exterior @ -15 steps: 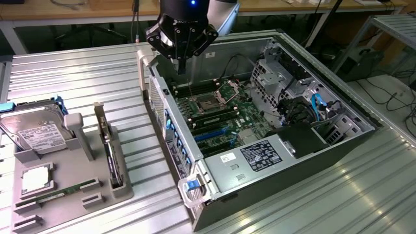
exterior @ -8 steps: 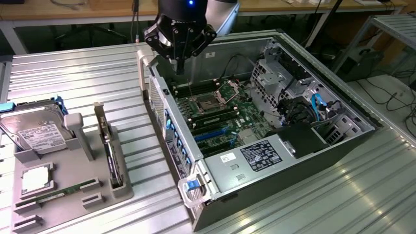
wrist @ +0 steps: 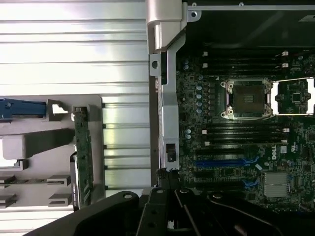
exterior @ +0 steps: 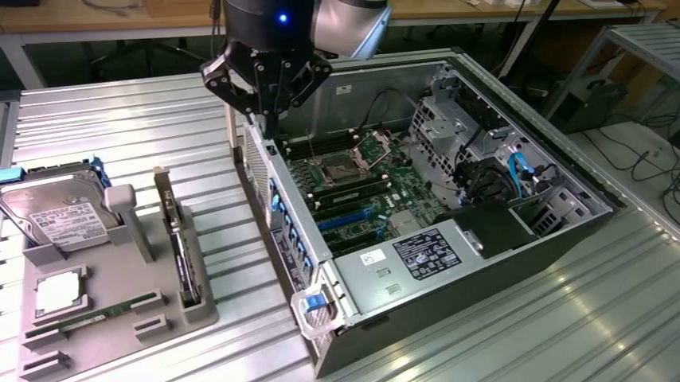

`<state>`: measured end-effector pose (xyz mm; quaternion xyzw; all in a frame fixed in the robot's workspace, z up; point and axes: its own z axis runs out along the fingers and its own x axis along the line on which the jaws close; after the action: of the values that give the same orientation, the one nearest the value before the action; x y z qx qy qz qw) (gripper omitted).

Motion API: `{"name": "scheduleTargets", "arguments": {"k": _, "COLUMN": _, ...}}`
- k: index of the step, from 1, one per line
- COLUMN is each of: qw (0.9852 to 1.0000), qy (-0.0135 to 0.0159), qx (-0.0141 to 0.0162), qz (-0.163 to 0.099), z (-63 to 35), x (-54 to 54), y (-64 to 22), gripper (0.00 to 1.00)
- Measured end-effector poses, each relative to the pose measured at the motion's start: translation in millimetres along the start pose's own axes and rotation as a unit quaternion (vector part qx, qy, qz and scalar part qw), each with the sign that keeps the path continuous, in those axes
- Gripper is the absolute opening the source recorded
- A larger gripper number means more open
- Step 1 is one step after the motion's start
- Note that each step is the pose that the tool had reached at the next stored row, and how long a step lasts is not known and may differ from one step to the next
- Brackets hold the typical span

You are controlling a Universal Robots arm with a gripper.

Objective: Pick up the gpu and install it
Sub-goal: 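Reach for the gpu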

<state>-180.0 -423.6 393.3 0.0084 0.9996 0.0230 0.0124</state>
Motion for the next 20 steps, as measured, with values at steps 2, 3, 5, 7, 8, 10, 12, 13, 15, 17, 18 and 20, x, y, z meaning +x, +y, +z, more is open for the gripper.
{"name": "scheduleTargets", "arguments": {"k": 2, "qw": 1.0000, "qy": 0.0000, "qx": 0.0000, "qz": -0.001, "z": -0.1, "x": 1.7, "y": -0.9, "gripper": 0.11}}
{"name": "scheduleTargets", "arguments": {"k": 3, "qw": 1.0000, "qy": 0.0001, "qx": -0.0001, "qz": -0.002, "z": -0.1, "x": 3.0, "y": -1.5, "gripper": 0.11}}
{"name": "scheduleTargets", "arguments": {"k": 5, "qw": 1.0000, "qy": 0.0001, "qx": -0.0001, "qz": -0.003, "z": -0.2, "x": 5.5, "y": -2.7, "gripper": 0.11}}
{"name": "scheduleTargets", "arguments": {"k": 7, "qw": 1.0000, "qy": 0.0002, "qx": -0.0001, "qz": -0.004, "z": -0.4, "x": 8.2, "y": -4.1, "gripper": 0.11}}
{"name": "scheduleTargets", "arguments": {"k": 8, "qw": 1.0000, "qy": 0.0002, "qx": -0.0002, "qz": -0.005, "z": -0.4, "x": 9.2, "y": -4.7, "gripper": 0.11}}
{"name": "scheduleTargets", "arguments": {"k": 10, "qw": 1.0000, "qy": 0.0002, "qx": -0.0002, "qz": -0.006, "z": -0.5, "x": 10.9, "y": -5.6, "gripper": 0.11}}
{"name": "scheduleTargets", "arguments": {"k": 12, "qw": 1.0000, "qy": 0.0003, "qx": -0.0002, "qz": -0.006, "z": -0.6, "x": 12.6, "y": -6.5, "gripper": 0.11}}
{"name": "scheduleTargets", "arguments": {"k": 13, "qw": 1.0000, "qy": 0.0003, "qx": -0.0002, "qz": -0.007, "z": -0.6, "x": 13.4, "y": -7.0, "gripper": 0.11}}
{"name": "scheduleTargets", "arguments": {"k": 15, "qw": 1.0000, "qy": 0.0004, "qx": -0.0002, "qz": -0.007, "z": -0.7, "x": 15.1, "y": -7.8, "gripper": 0.11}}
{"name": "scheduleTargets", "arguments": {"k": 17, "qw": 1.0000, "qy": 0.0004, "qx": -0.0002, "qz": -0.008, "z": -0.8, "x": 17.2, "y": -8.8, "gripper": 0.11}}
{"name": "scheduleTargets", "arguments": {"k": 18, "qw": 1.0000, "qy": 0.0004, "qx": -0.0003, "qz": -0.009, "z": -0.9, "x": 19.4, "y": -9.9, "gripper": 0.11}}
{"name": "scheduleTargets", "arguments": {"k": 20, "qw": 1.0000, "qy": 0.0005, "qx": -0.0002, "qz": -0.010, "z": -1.0, "x": 21.7, "y": -10.9, "gripper": 0.11}}
